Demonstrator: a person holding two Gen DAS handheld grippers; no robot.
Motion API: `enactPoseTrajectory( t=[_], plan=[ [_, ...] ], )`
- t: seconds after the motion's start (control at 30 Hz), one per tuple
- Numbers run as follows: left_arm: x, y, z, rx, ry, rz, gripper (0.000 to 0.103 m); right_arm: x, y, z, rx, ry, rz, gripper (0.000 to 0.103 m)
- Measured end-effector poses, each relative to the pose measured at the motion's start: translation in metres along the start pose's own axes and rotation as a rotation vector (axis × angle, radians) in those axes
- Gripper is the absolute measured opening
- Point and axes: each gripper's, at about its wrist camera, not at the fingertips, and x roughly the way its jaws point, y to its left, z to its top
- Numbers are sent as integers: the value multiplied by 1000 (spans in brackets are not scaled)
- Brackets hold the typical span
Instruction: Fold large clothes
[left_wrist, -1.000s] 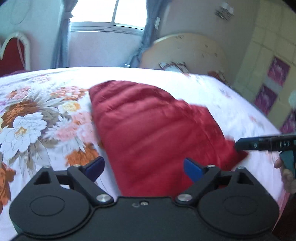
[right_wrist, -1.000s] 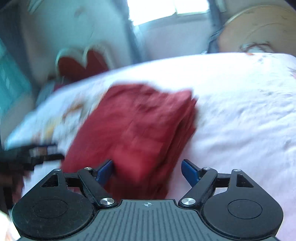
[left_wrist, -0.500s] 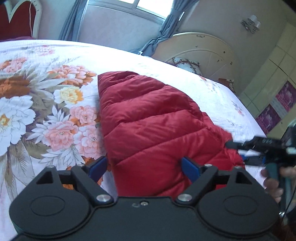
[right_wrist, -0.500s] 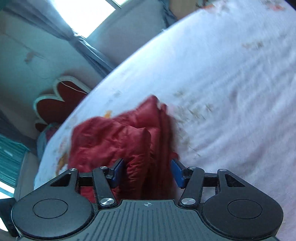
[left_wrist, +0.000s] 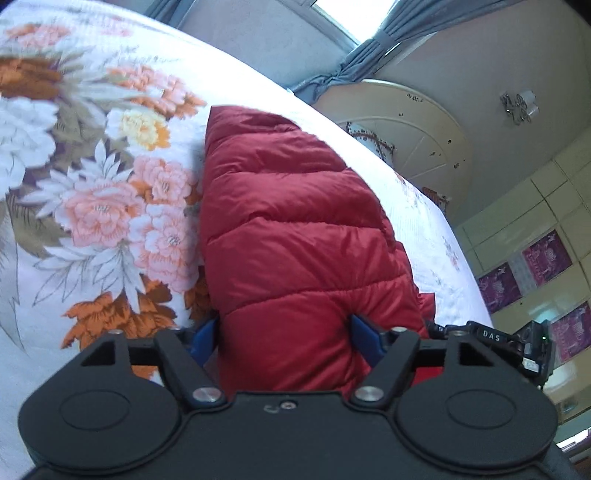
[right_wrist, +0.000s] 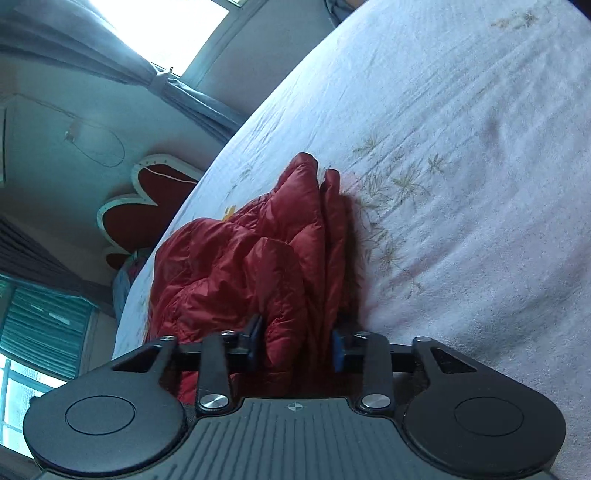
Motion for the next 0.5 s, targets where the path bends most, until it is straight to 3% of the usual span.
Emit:
enactPoseTrajectory(
  t=[0.23, 0.5],
  plan=[
    [-2, -52, 3, 213, 12, 195, 61, -6, 26, -7, -111, -30, -51, 21],
    [-14, -78, 7, 343, -1, 214, 57, -13, 51, -14, -154, -65, -64, 20]
  ],
)
